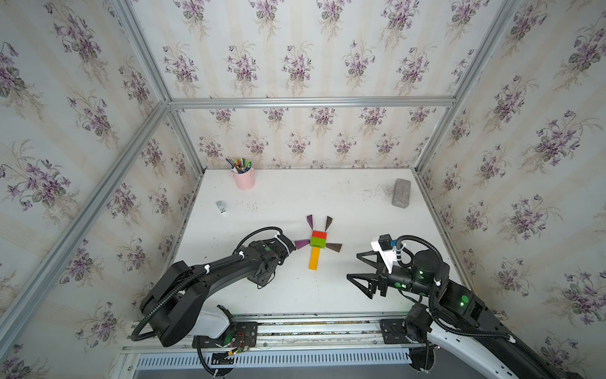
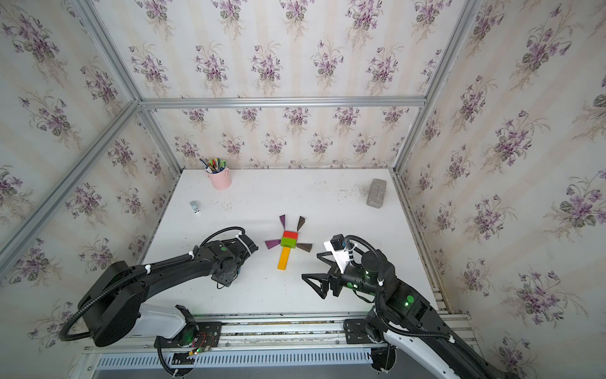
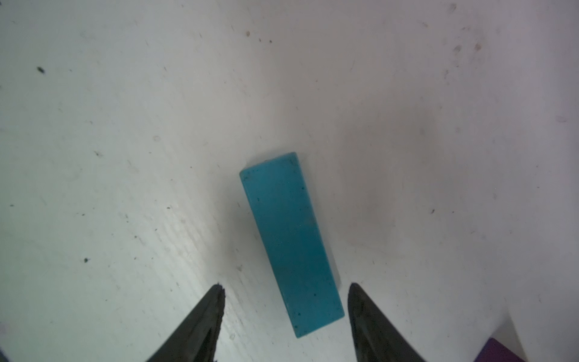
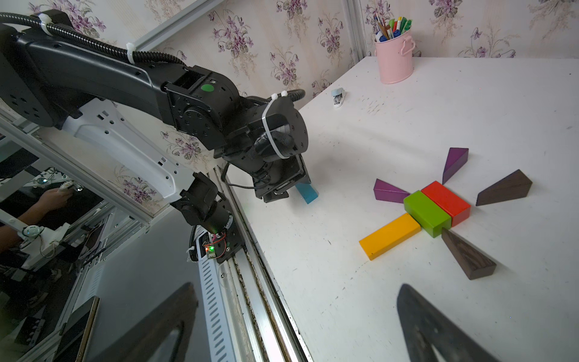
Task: Assemble a small pinwheel with building blocks
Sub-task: Pick up the building block from the center of the board.
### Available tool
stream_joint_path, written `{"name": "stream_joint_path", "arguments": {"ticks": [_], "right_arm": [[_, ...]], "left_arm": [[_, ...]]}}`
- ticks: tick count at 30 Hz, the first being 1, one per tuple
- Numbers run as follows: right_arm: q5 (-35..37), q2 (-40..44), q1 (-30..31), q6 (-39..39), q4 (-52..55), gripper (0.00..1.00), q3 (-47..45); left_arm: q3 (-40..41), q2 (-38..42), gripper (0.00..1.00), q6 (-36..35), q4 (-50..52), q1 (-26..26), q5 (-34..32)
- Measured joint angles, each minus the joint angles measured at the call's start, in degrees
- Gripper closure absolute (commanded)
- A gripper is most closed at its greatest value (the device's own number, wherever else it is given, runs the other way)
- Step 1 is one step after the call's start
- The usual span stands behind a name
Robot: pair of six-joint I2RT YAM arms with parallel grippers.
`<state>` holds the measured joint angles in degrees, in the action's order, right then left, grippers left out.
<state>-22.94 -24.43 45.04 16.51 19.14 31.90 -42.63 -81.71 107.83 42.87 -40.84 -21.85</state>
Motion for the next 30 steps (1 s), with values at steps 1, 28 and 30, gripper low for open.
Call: {"name": "stream_joint_path", "arguments": {"ticks": [1, 28, 30], "right_arm": [[0.0, -0.02, 0.0, 0.0, 0.0, 0.01, 0.0], [-0.02, -0.11, 0.0, 0.0, 0.0, 0.0, 0.0], [-0.02, -0.11, 0.0, 0.0, 0.0, 0.0, 0.0]], "left_arm": [[-0.07, -1.01, 0.38, 0.0, -0.63, 0.2, 0.52], [1.11, -4.31, 0.5, -2.78, -3.26, 6.78, 4.87], [0.92, -4.72, 0.53, -3.52, -3.04, 7.17, 5.38]]}}
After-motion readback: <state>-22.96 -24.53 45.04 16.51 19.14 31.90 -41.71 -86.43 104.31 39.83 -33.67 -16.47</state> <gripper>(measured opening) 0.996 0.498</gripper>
